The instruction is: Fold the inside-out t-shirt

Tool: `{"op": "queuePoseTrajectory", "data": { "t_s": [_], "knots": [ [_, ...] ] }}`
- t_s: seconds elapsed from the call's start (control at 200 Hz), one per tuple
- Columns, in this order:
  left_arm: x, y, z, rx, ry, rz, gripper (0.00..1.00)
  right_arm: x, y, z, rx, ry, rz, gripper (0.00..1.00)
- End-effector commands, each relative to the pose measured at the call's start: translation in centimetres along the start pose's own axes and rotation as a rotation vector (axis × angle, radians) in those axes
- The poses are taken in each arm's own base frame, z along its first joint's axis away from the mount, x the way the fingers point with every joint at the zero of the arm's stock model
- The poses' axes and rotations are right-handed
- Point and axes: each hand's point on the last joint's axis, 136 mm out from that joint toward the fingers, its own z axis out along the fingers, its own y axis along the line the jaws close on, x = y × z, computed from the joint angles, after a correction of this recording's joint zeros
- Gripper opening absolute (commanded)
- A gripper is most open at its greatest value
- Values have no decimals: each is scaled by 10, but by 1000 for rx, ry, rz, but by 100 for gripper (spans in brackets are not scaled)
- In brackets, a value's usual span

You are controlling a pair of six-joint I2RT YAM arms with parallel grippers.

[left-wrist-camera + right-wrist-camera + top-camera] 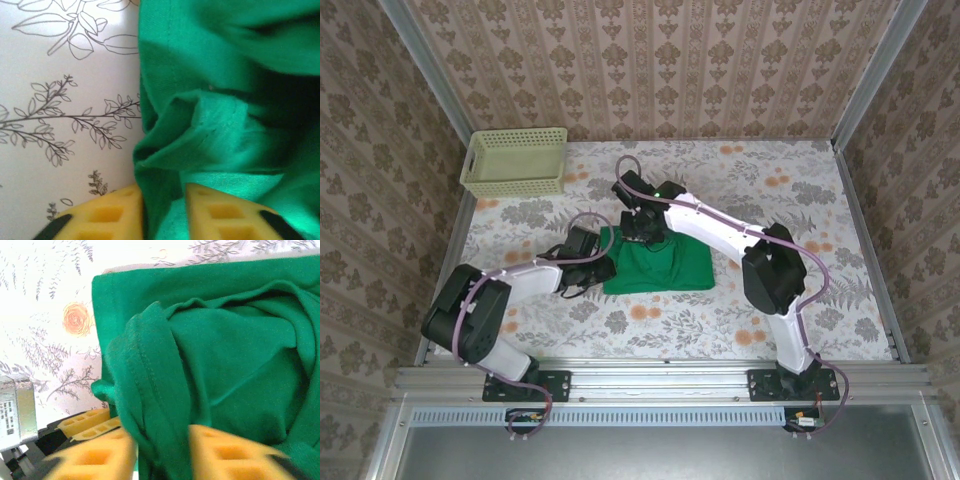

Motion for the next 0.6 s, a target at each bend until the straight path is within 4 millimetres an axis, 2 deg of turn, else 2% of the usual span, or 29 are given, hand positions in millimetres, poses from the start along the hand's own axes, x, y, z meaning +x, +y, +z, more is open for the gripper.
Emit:
{"op": "queuePoseTrajectory", "data": {
  "t_s": [0.0, 0.11, 0.165, 0.24, 0.325, 0.46, 0.595],
  "knots": [
    [30, 26, -11, -80, 52, -54, 36, -7, 18, -16, -47, -14, -39, 48],
    [24, 39, -37, -120, -11, -72, 42, -13, 18, -51, -49, -64, -116, 53],
    [19, 38, -51, -123, -35, -54, 44, -17, 7, -68, -19, -105, -151, 55],
    [11, 29, -67, -121, -57, -9, 47, -21, -16, -81, 29, -142, -169, 57],
    [2, 10, -80, -101, -71, 47, 52, -22, -48, -77, 71, -142, -160, 57],
    [-9, -36, -89, -97, -77, 165, 56, -17, -102, -62, 129, -124, -79, 57],
    [-9, -73, -79, -139, -47, 250, 58, -8, -129, -49, 61, -100, 24, 57]
  ]
}}
